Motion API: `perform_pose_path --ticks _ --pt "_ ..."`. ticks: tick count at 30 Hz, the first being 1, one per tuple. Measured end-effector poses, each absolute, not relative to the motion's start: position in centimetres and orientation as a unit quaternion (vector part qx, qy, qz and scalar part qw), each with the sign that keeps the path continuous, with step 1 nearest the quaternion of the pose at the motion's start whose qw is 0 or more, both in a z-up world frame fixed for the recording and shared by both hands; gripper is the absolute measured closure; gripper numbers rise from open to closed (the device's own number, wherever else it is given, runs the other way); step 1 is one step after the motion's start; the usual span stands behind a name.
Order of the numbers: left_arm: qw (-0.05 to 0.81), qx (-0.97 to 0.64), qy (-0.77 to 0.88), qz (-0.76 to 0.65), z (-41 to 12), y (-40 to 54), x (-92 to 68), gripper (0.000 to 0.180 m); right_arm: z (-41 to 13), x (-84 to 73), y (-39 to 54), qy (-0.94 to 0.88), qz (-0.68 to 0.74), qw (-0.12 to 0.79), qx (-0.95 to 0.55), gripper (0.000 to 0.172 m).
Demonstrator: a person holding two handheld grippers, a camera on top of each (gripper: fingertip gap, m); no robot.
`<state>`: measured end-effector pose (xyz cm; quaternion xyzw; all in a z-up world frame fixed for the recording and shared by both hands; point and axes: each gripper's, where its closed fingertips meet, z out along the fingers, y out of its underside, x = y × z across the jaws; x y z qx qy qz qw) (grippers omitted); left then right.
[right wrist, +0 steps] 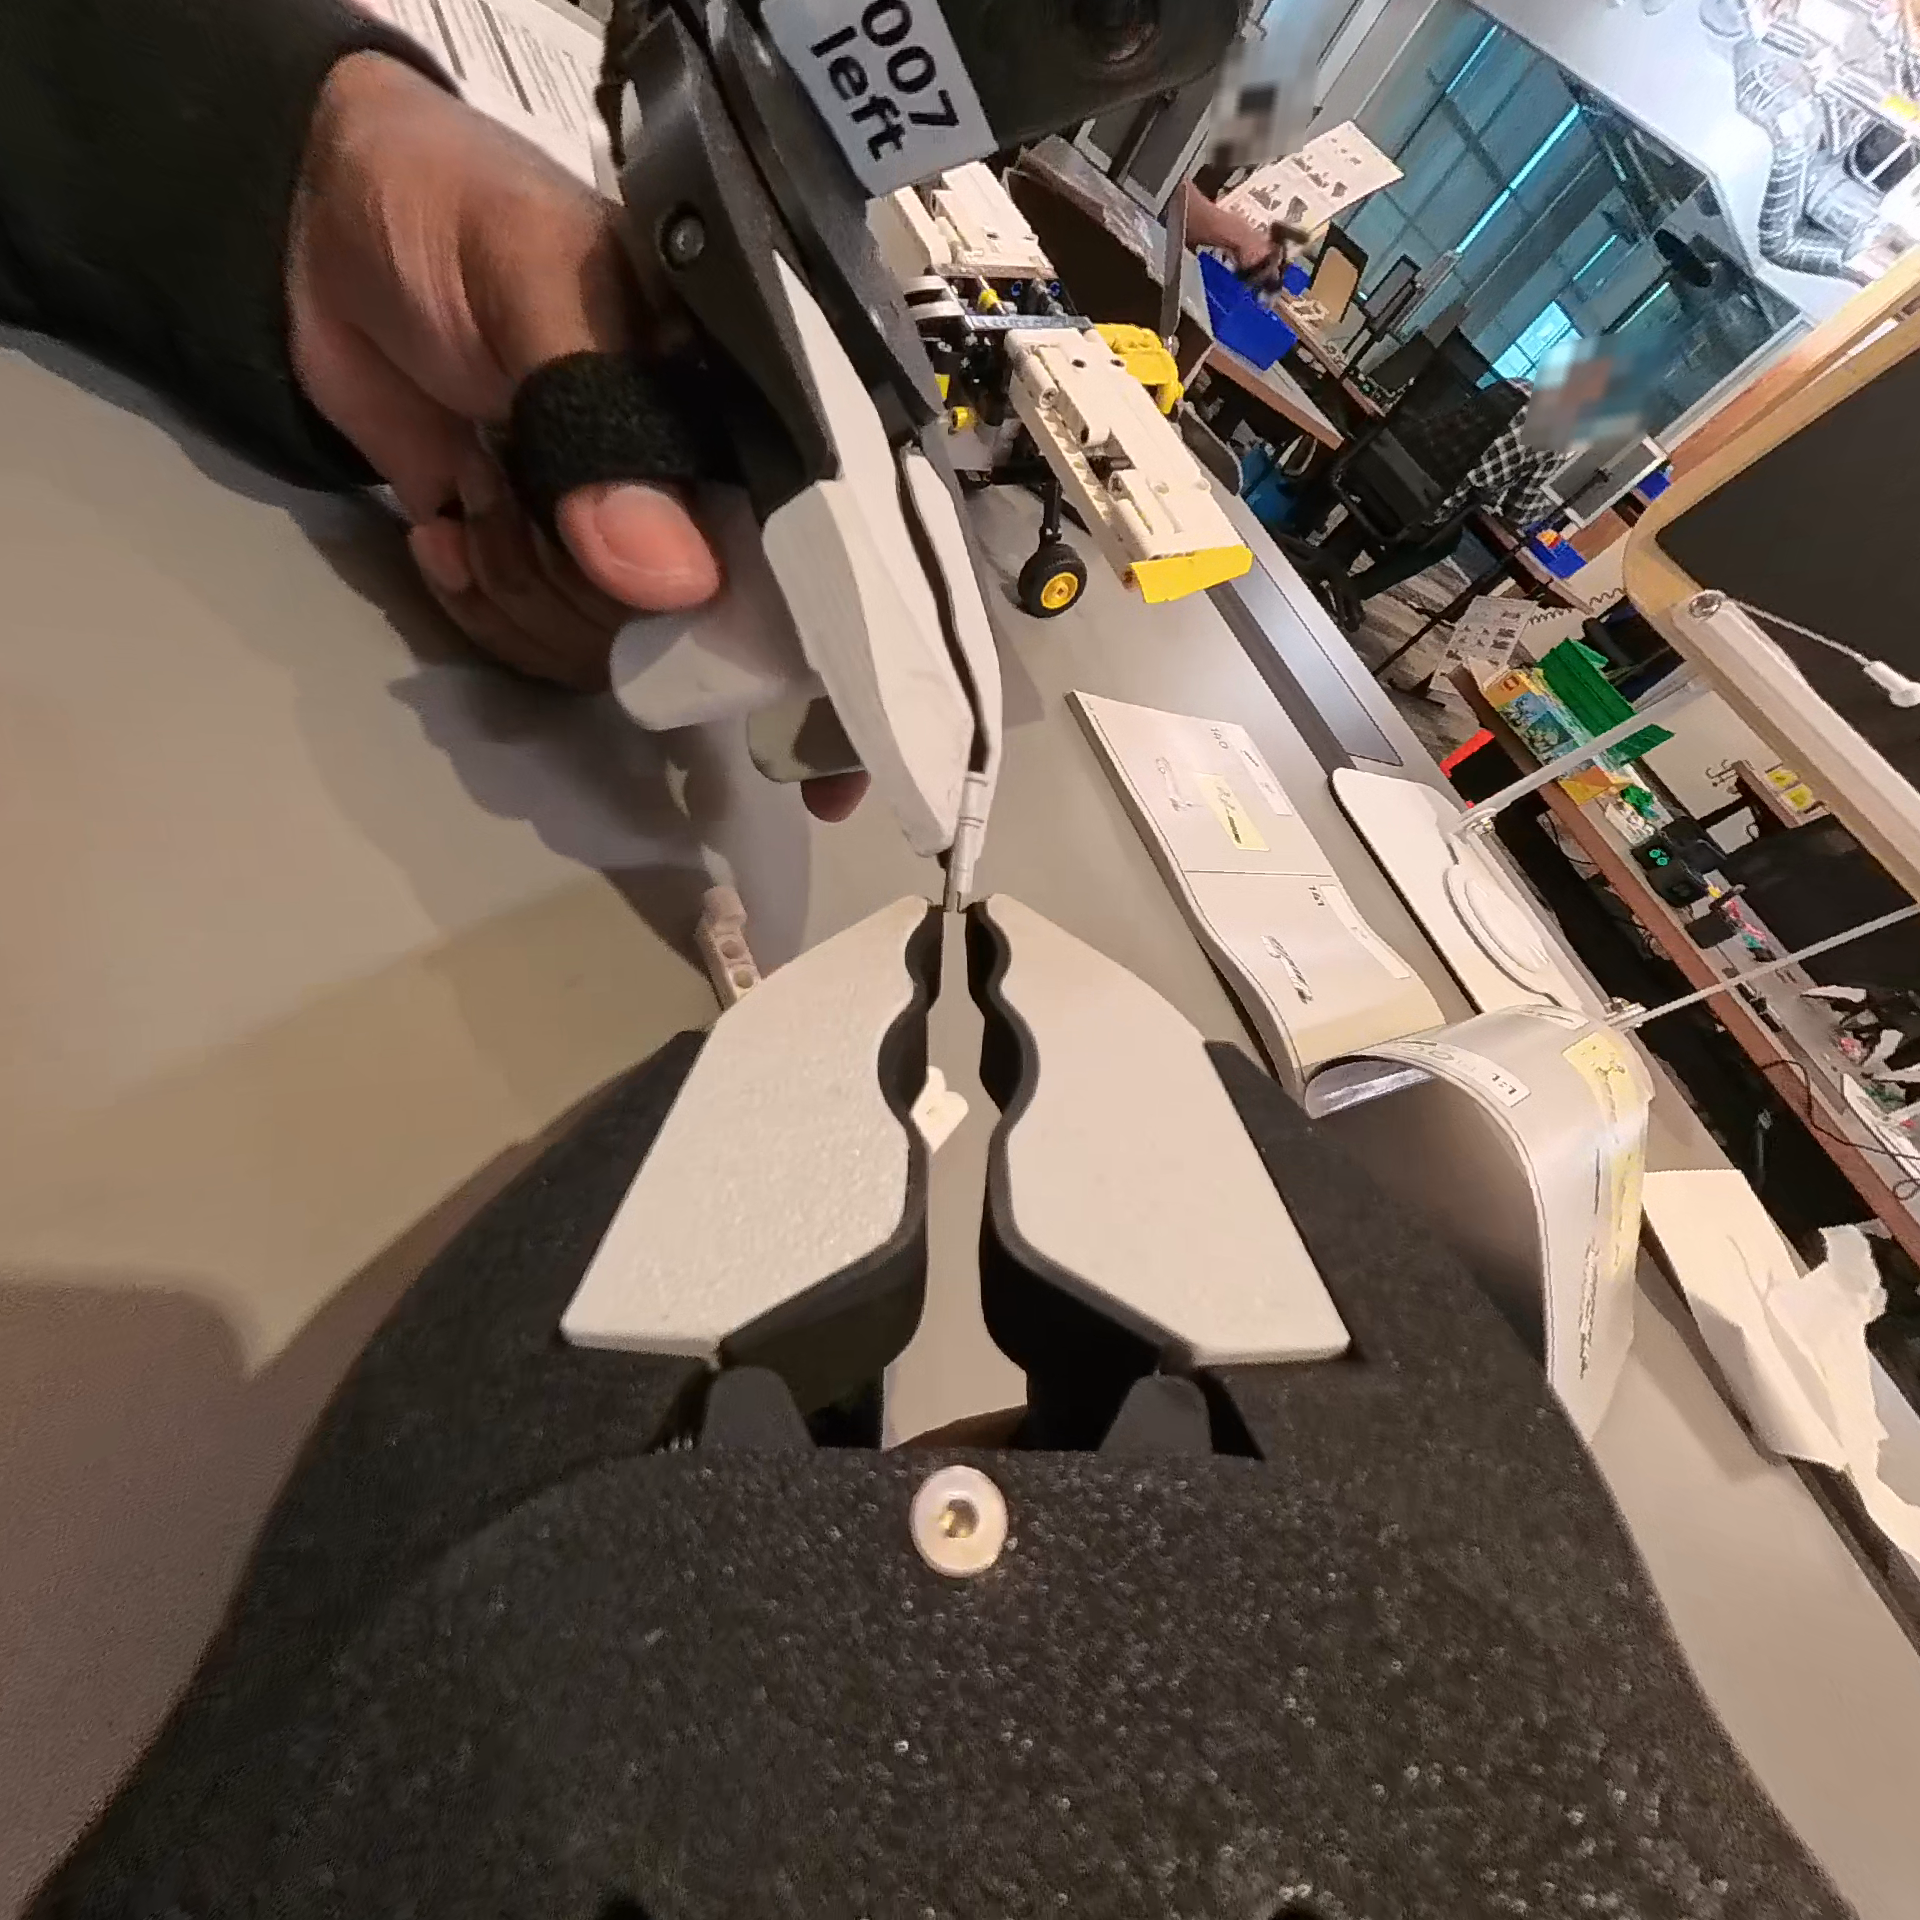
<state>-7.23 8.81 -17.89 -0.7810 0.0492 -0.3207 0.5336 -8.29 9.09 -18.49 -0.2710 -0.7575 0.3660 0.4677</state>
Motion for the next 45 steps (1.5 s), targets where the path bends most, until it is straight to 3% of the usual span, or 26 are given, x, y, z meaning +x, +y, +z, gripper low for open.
perform_pose_path --ticks 14,24,26,33,35,45 --pt "0.474 -0.835 0.158 -0.232 -20.4 7.2 -7.0 0.157 -21.2 -6.9 7.6 -0.82 0.343 0.409 -0.208 0.168" --pt "0.461 -0.831 0.27 -0.151 -21.7 6.5 -5.8 0.164 -22.4 -6.3 7.1 -0.846 0.322 0.385 -0.179 0.168" --pt "0.462 -0.831 0.28 -0.136 -21.9 6.6 -5.7 0.173 -22.6 -6.3 7.1 -0.85 0.316 0.383 -0.177 0.168" --pt "0.465 -0.834 0.275 -0.116 -21.9 6.9 -6.4 0.173 -22.6 -6.6 7.5 -0.846 0.31 0.39 -0.189 0.167" --pt "0.459 -0.84 0.268 -0.106 -22.1 6.8 -7.0 0.173 -22.8 -6.8 8.1 -0.848 0.3 0.389 -0.198 0.158" --pt "0.434 -0.856 0.258 -0.107 -22.9 6.9 -7.3 0.173 -23.5 -7.5 8.2 -0.868 0.319 0.301 -0.235 0.153"
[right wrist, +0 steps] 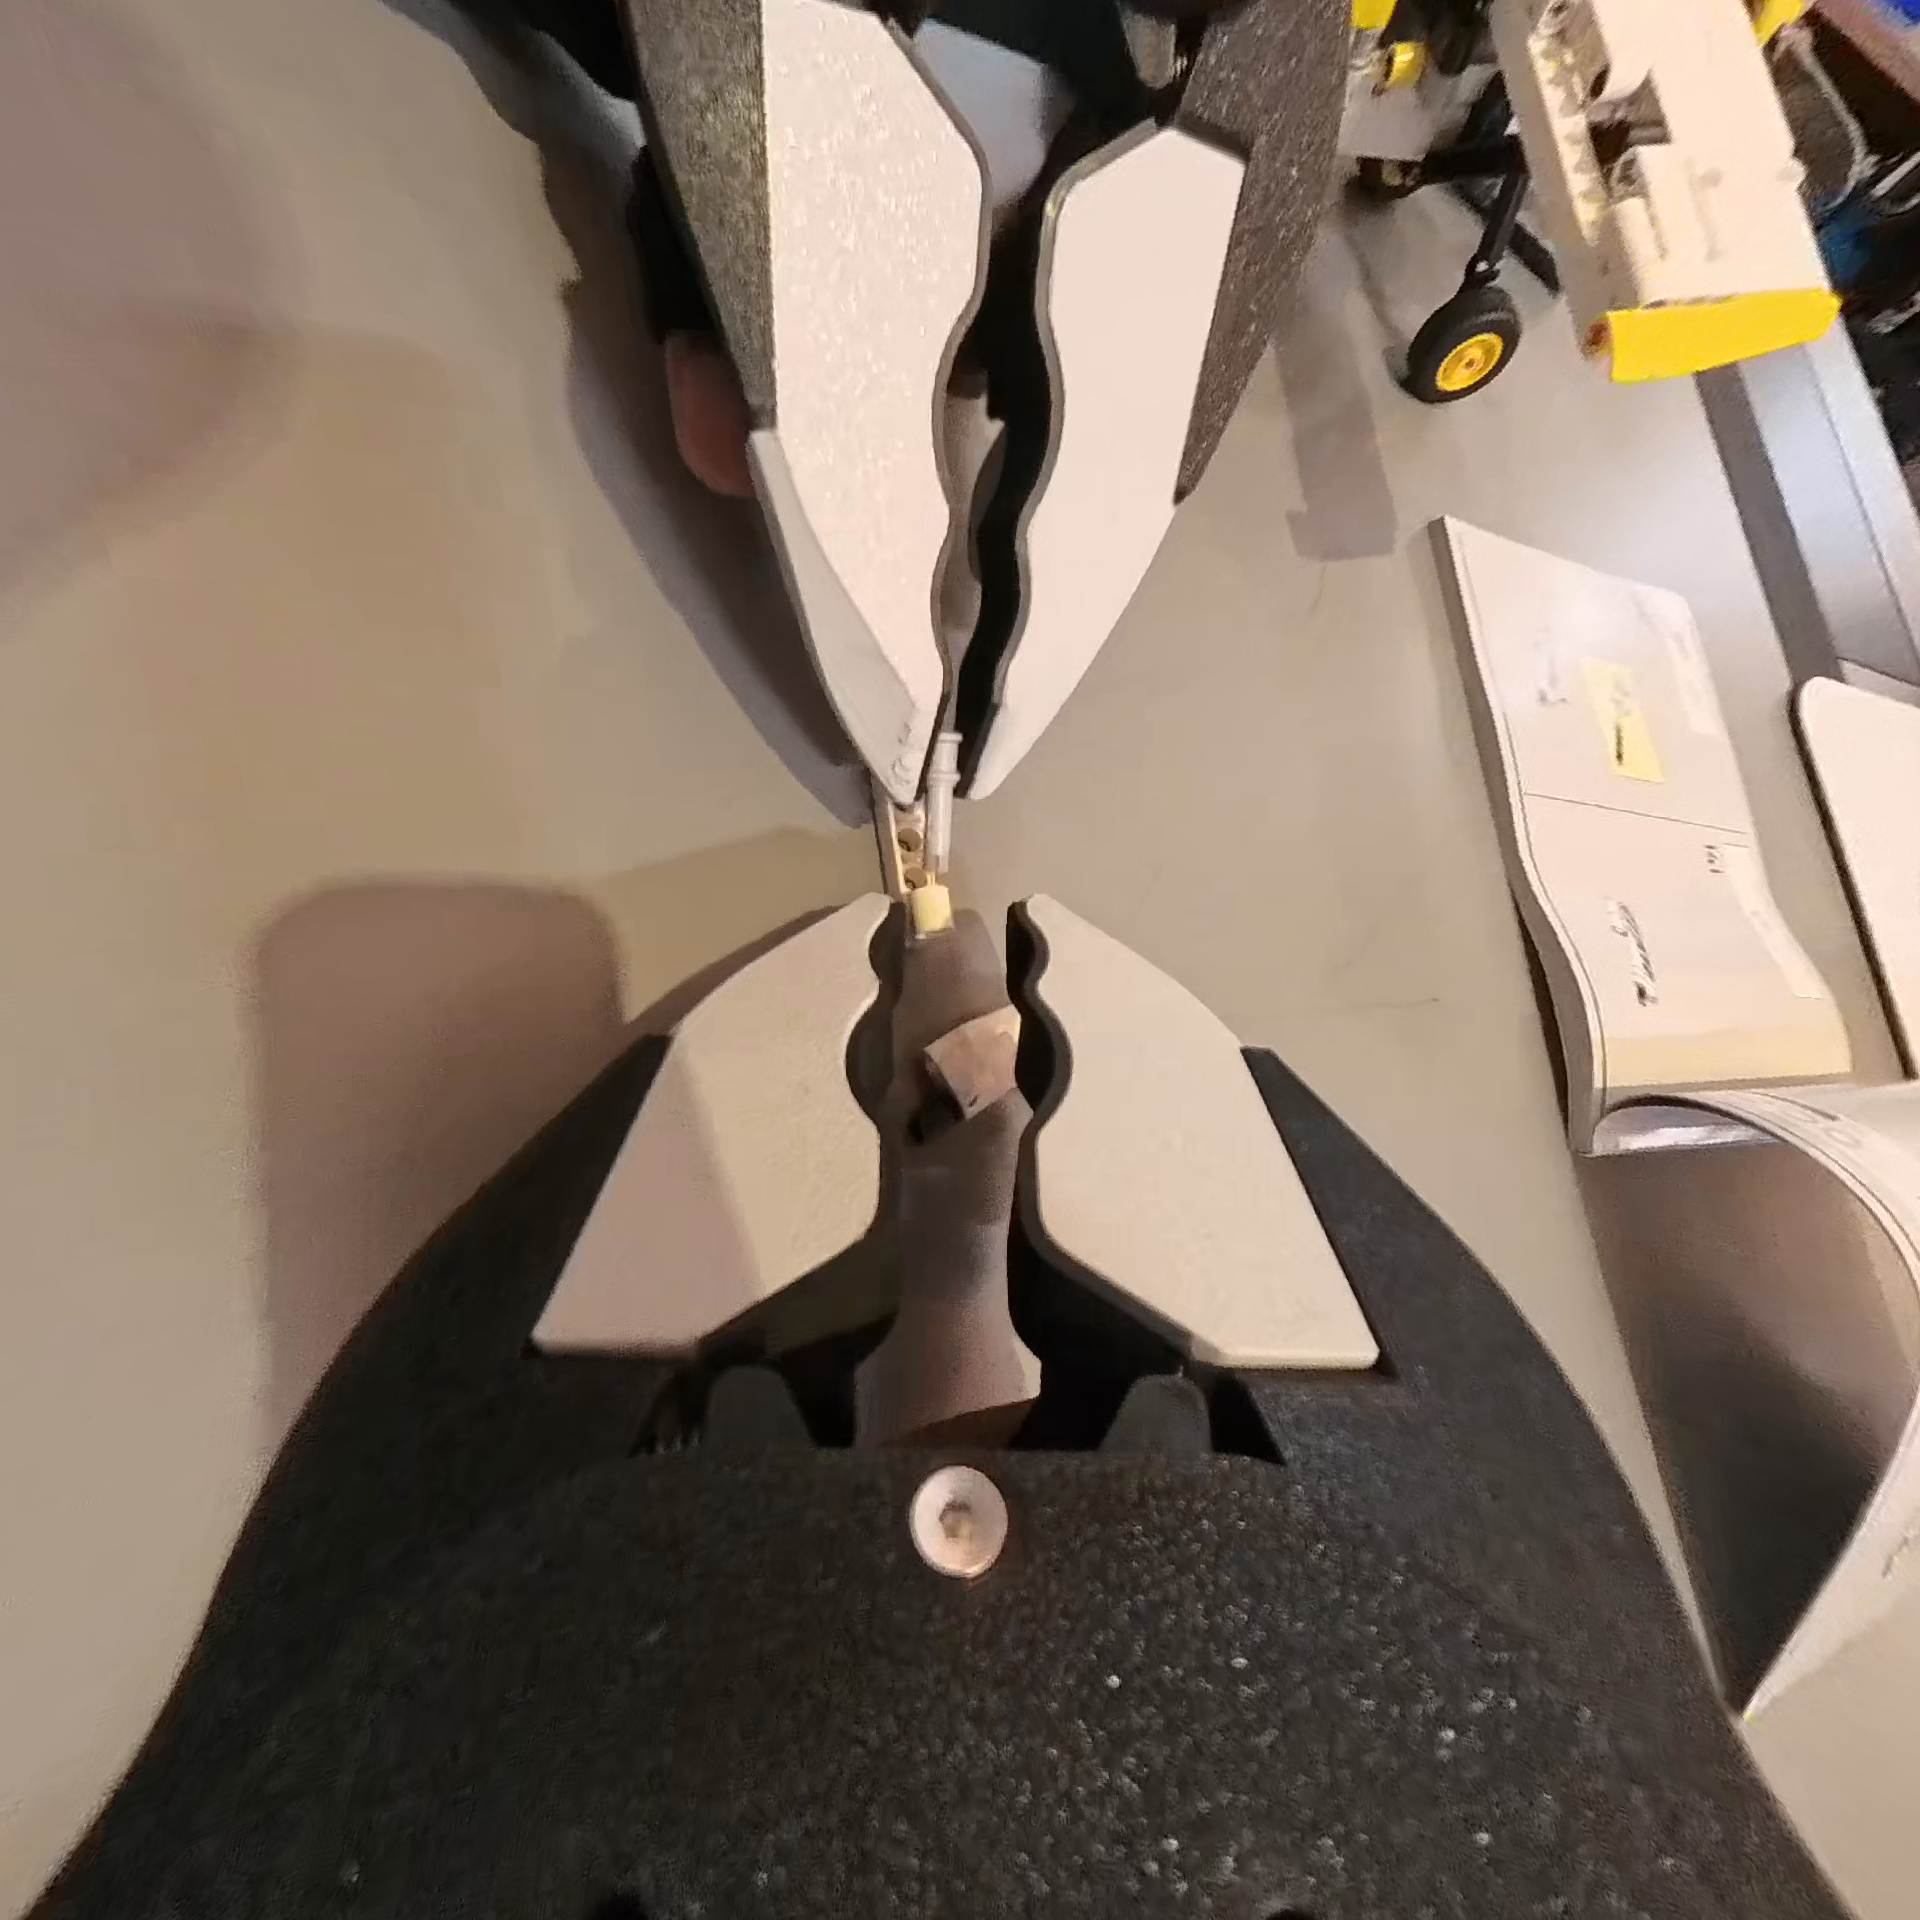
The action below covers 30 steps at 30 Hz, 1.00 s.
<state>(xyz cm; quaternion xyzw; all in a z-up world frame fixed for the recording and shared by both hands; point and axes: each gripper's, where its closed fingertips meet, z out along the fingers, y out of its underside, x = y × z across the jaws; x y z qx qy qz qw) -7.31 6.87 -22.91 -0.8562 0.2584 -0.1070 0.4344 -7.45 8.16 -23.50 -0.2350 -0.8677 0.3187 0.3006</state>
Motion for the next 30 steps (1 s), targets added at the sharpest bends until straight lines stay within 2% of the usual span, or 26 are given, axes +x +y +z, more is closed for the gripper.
perform_pose_path --ticks 4,30 --pt "0.429 -0.859 0.259 -0.109 -23.07 6.84 -7.3 0.173 -23.83 -7.52 8.07 -0.876 0.312 0.284 -0.234 0.164" --pt "0.427 -0.862 0.245 -0.122 -23.06 7.54 -7.32 0.173 -24.05 -7.38 8.36 -0.871 0.343 0.231 -0.265 0.164"
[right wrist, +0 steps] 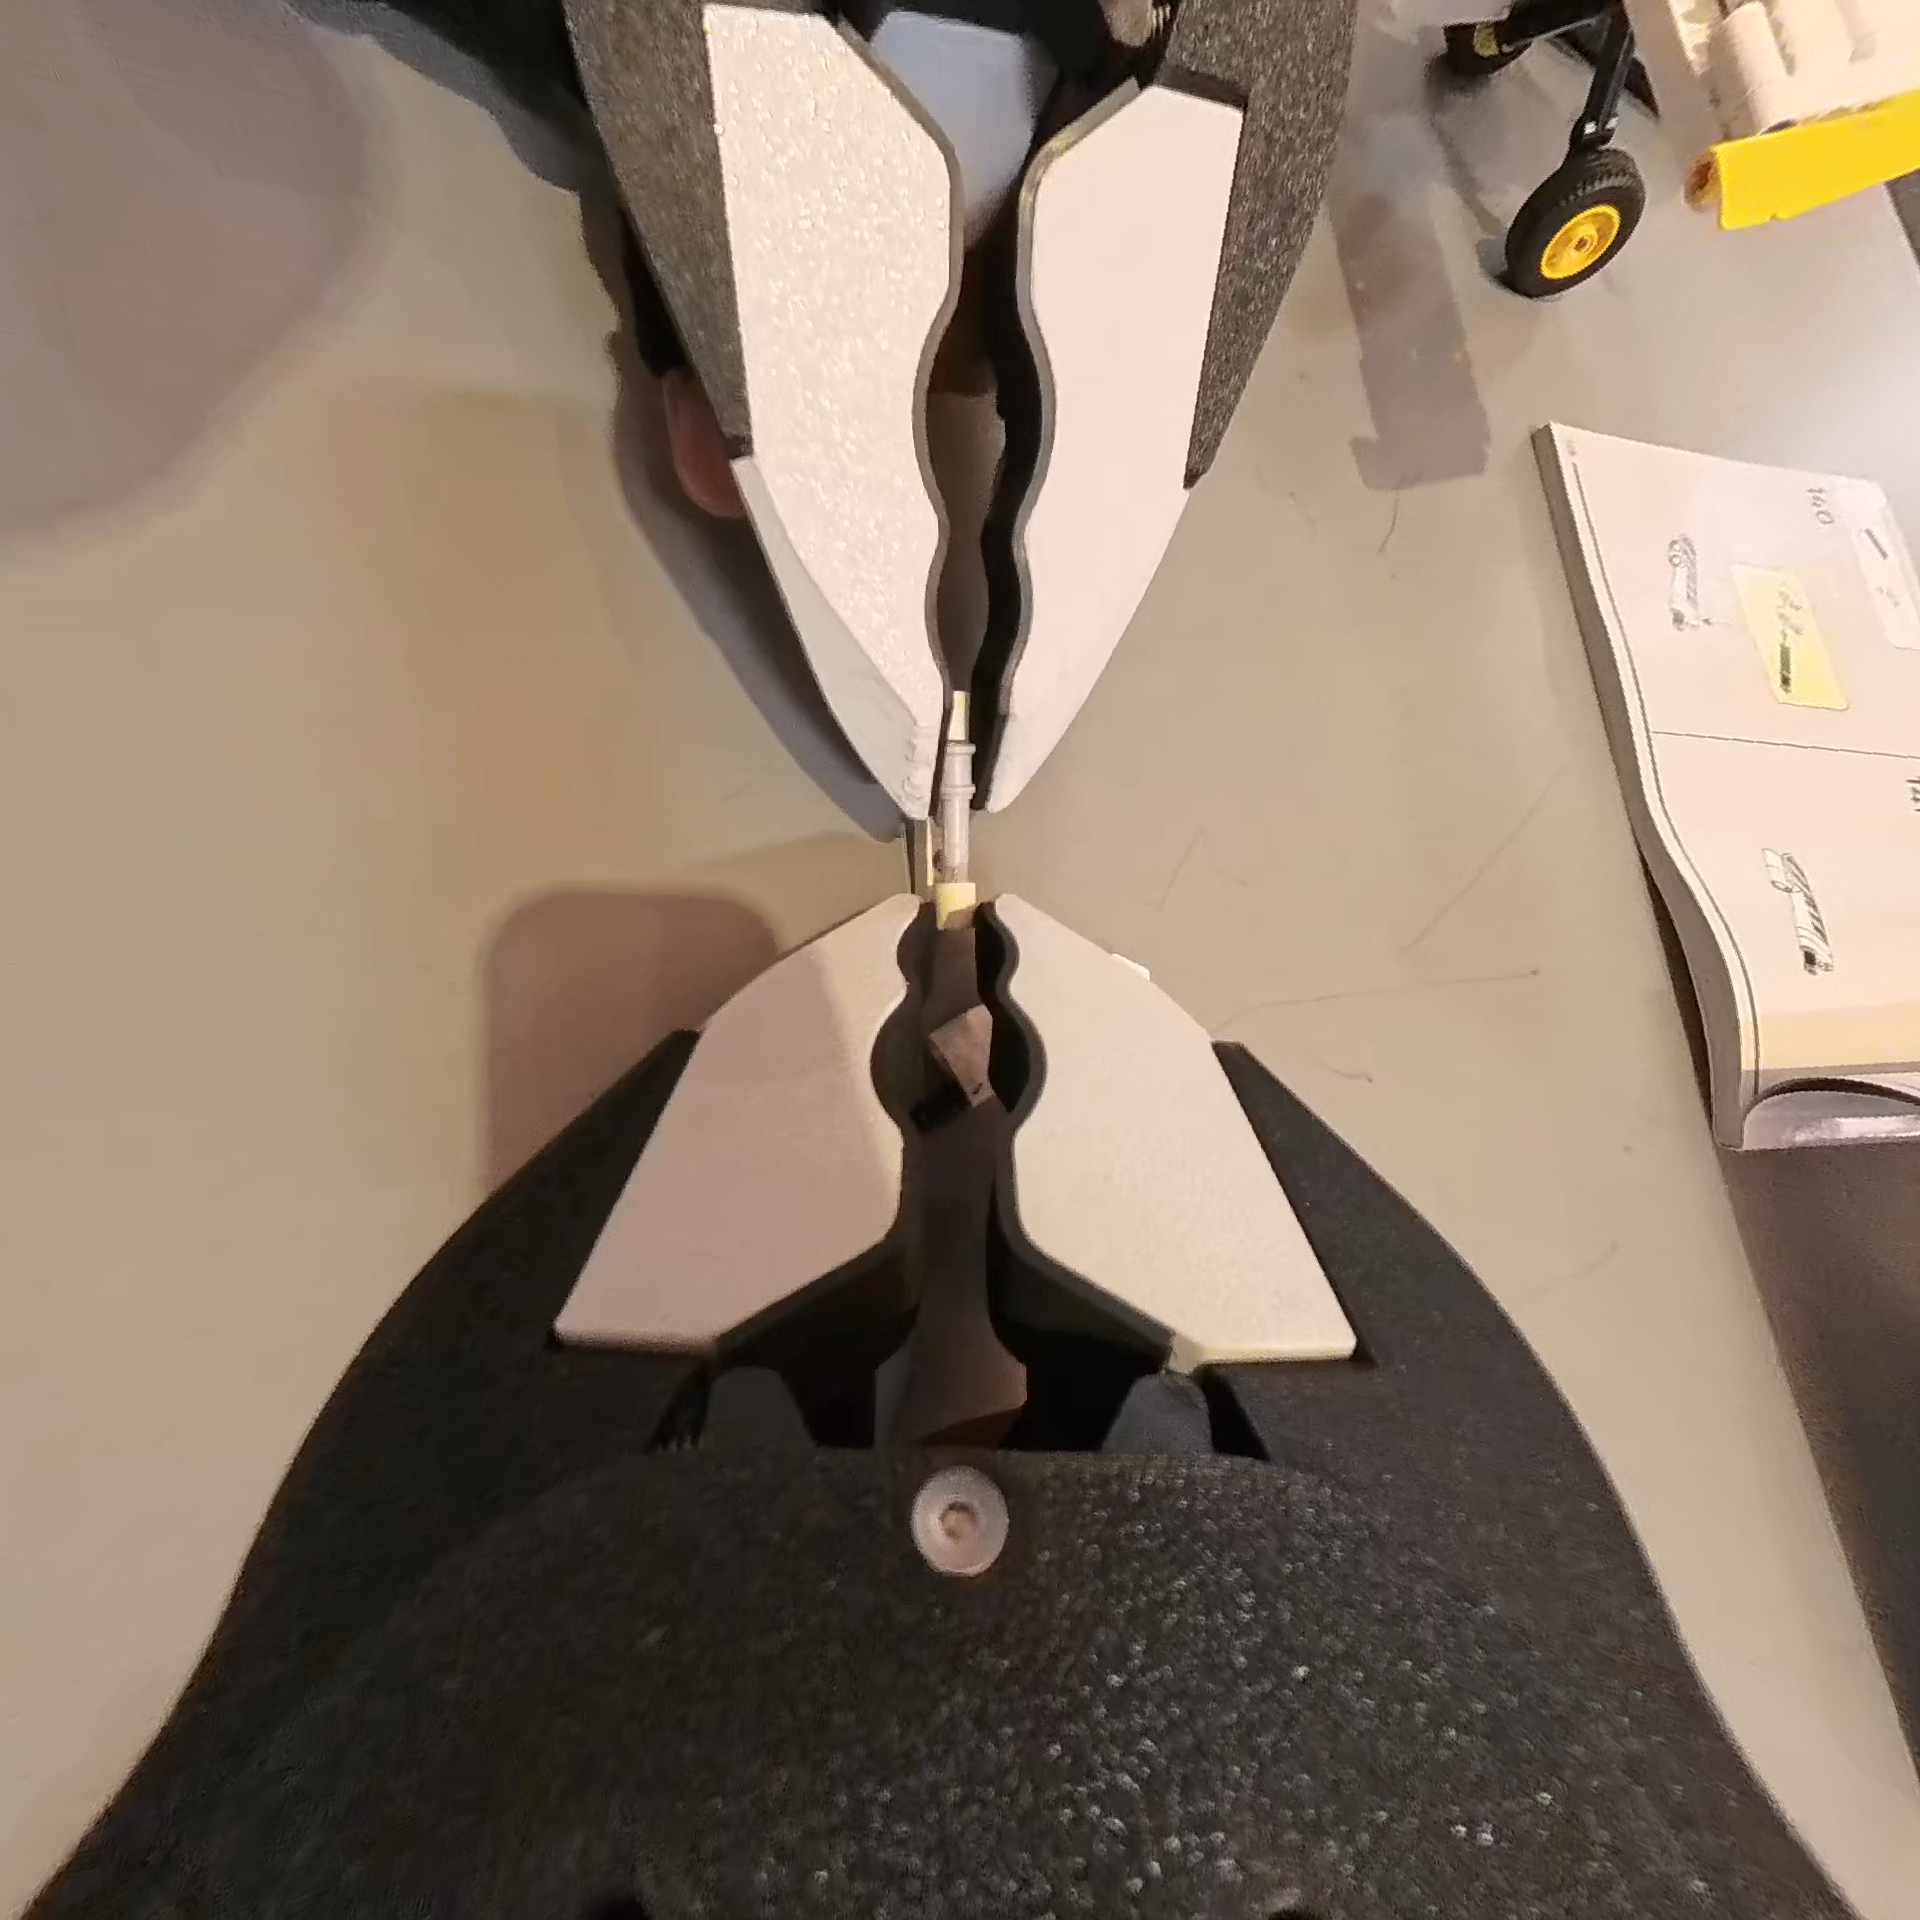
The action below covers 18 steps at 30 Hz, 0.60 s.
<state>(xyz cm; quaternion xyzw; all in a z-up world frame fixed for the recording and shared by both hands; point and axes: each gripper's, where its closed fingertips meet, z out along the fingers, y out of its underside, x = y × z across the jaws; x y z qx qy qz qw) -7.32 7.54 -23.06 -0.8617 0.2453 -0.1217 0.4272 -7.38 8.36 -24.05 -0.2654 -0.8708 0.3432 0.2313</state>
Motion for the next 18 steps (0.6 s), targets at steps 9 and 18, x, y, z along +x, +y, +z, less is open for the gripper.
perform_pose_path --ticks 9,18 --pt "0.419 -0.866 0.244 -0.122 -23.32 7.54 -7.39 0.173 -24.24 -7.35 8.31 -0.873 0.346 0.209 -0.273 0.164" --pt "0.416 -0.866 0.248 -0.122 -23.4 7.56 -7.33 0.173 -24.55 -7.43 8.07 -0.877 0.344 0.178 -0.285 0.164"
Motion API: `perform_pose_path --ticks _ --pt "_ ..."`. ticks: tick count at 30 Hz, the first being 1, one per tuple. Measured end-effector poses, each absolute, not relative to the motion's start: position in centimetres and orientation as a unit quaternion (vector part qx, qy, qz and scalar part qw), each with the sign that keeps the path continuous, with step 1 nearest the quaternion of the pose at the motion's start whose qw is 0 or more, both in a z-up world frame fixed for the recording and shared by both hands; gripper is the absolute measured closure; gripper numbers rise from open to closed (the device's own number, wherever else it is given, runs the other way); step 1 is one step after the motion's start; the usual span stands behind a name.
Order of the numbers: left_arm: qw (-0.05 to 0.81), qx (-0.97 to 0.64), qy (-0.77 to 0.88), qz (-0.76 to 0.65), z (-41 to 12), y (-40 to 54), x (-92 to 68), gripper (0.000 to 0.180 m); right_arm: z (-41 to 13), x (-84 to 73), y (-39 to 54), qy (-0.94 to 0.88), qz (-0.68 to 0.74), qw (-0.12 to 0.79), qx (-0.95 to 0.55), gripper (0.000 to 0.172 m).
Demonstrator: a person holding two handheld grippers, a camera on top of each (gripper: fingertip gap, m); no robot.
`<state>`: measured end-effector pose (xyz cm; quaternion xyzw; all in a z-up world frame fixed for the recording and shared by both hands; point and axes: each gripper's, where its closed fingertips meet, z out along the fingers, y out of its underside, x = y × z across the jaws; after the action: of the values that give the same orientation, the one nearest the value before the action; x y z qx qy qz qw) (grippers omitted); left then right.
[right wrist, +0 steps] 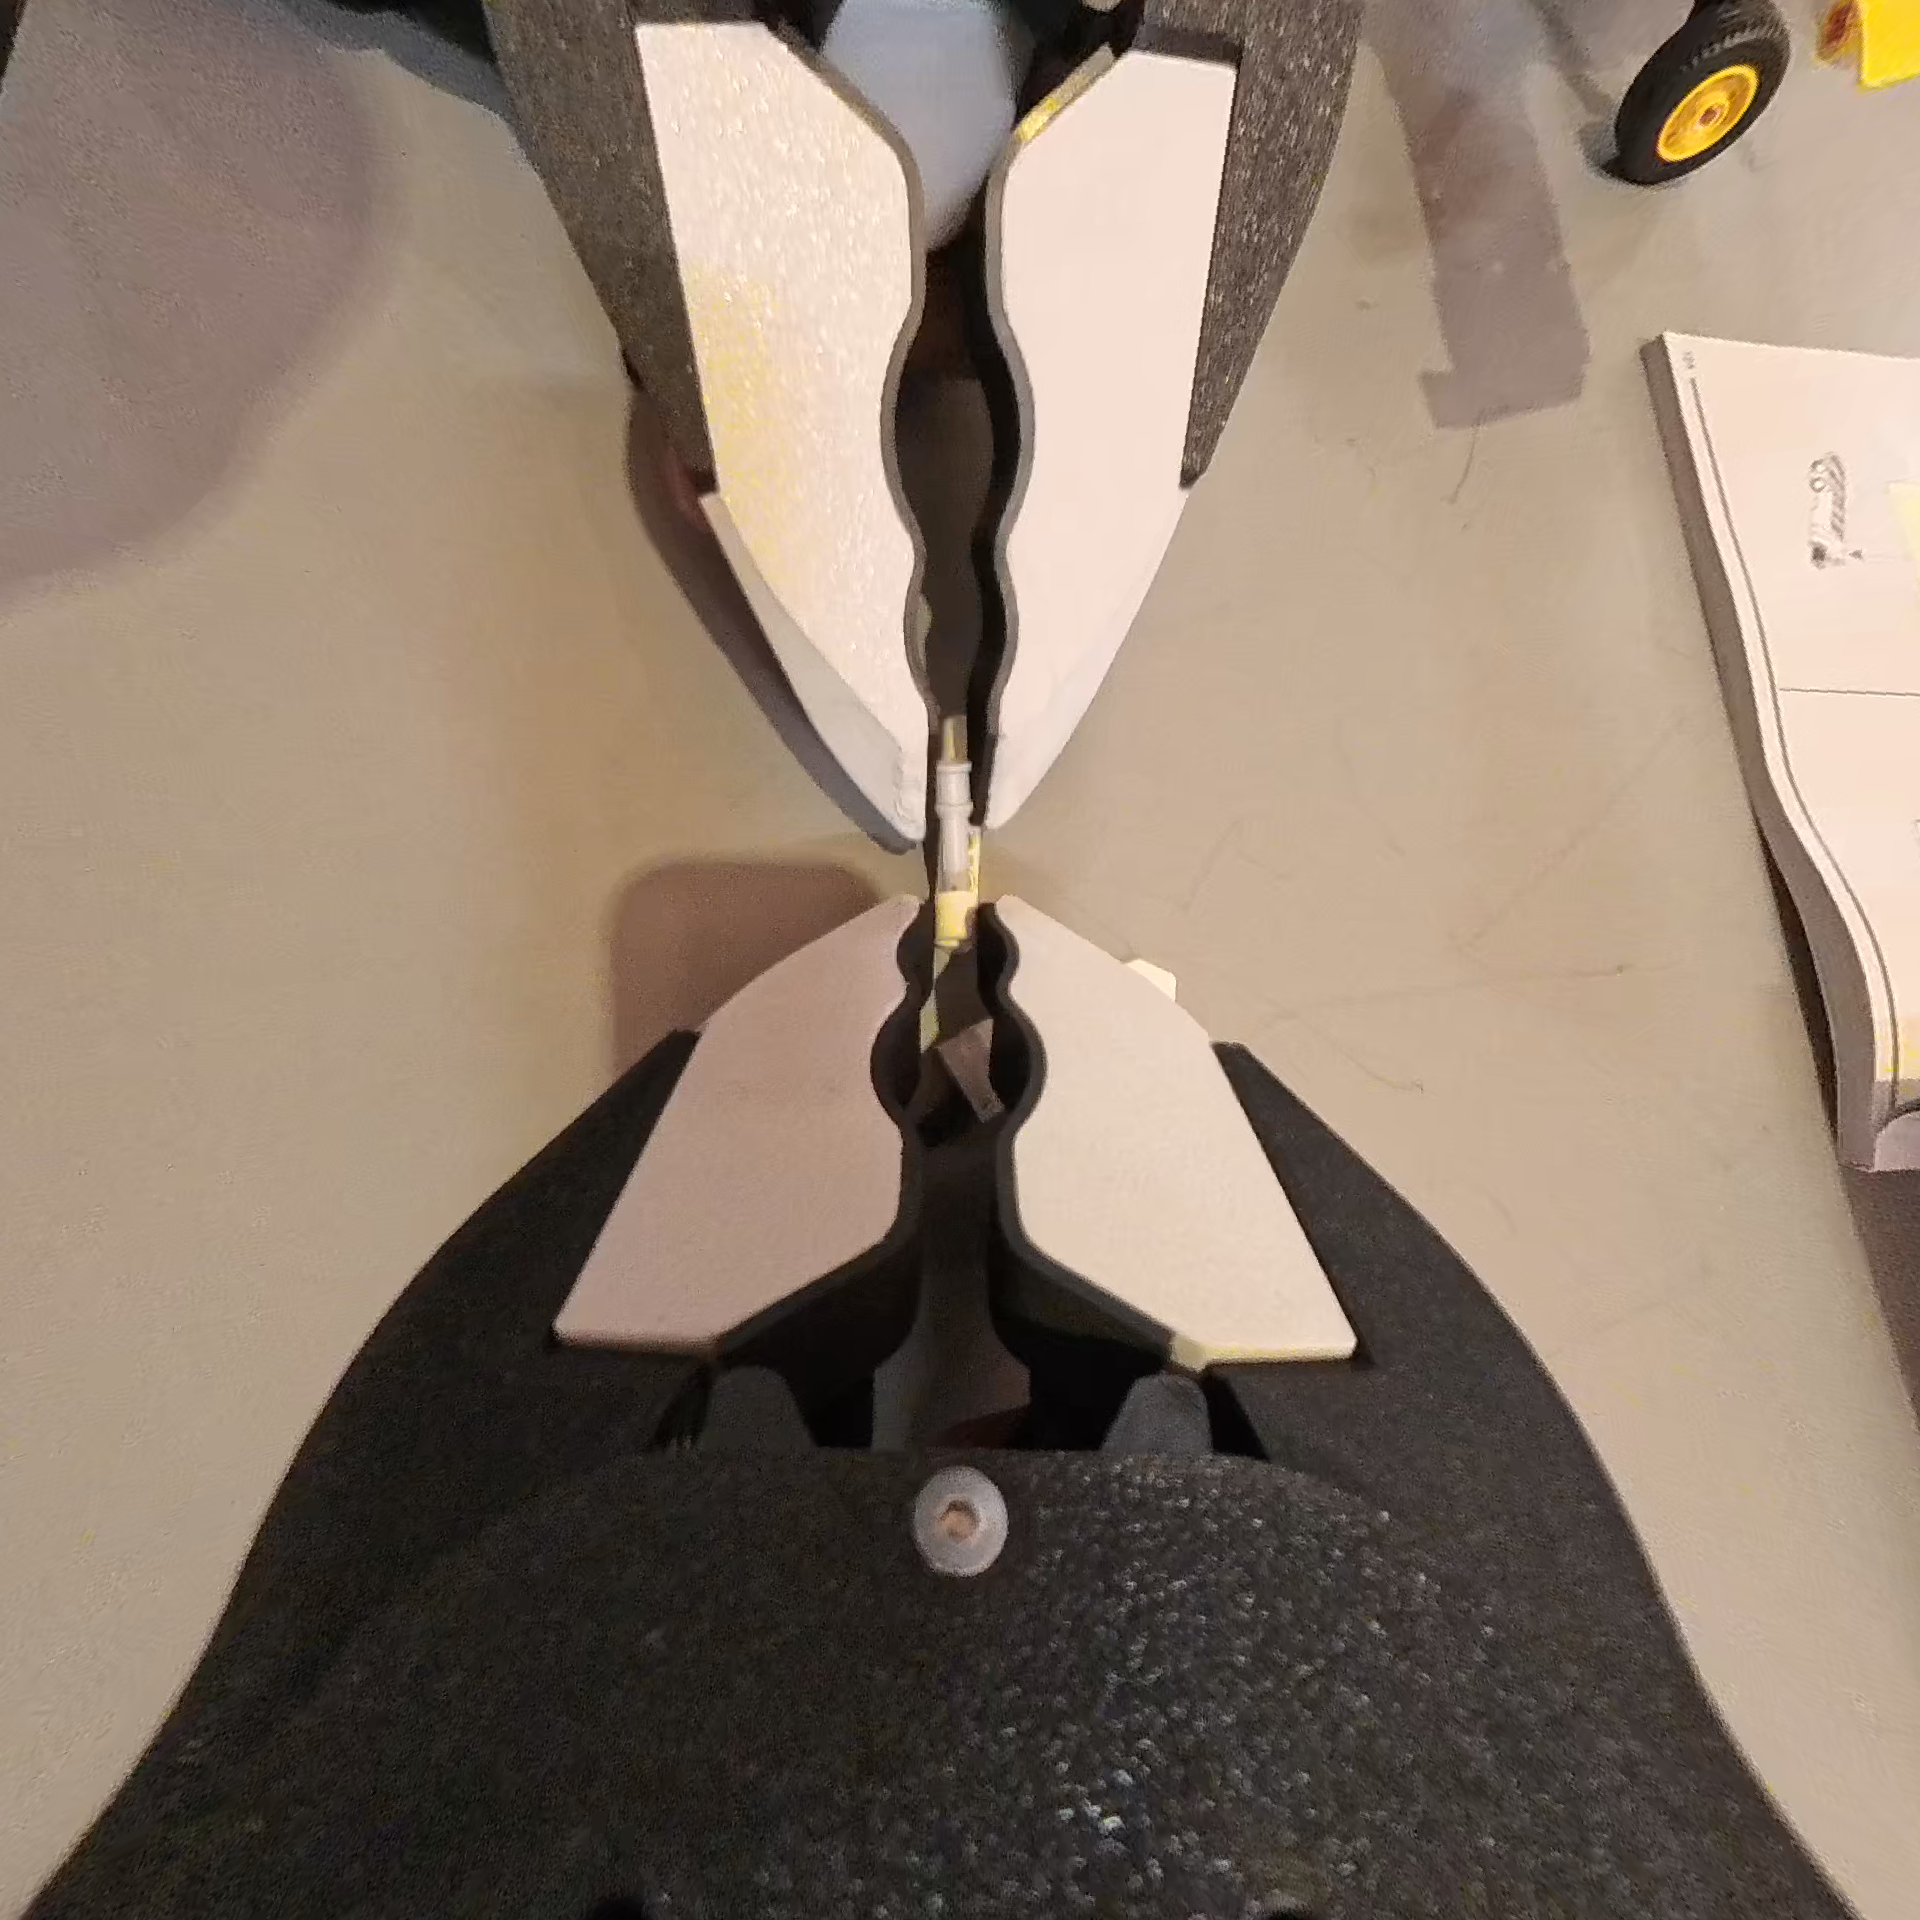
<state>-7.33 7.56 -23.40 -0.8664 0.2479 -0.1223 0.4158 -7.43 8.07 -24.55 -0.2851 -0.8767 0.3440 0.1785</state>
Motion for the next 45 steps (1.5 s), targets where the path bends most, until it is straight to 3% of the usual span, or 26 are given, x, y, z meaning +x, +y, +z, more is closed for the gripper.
perform_pose_path --ticks 14,22,31,45 --pt "0.492 -0.821 0.228 -0.176 -20.6 7.9 -7.1 0.173 -21.7 -7.4 8.2 -0.83 0.434 0.217 -0.274 0.165" --pt "0.524 -0.796 0.276 -0.128 -19.6 7.8 -6.8 0.173 -20.6 -7.1 8.0 -0.814 0.463 0.233 -0.263 0.165" --pt "0.503 -0.793 0.341 -0.036 -20.3 7.6 -6.6 0.173 -21.0 -6.7 7.9 -0.827 0.442 0.248 -0.245 0.165" --pt "0.495 -0.797 0.341 -0.058 -20.6 7.3 -6.5 0.173 -21.1 -6.4 7.5 -0.83 0.446 0.239 -0.237 0.165"
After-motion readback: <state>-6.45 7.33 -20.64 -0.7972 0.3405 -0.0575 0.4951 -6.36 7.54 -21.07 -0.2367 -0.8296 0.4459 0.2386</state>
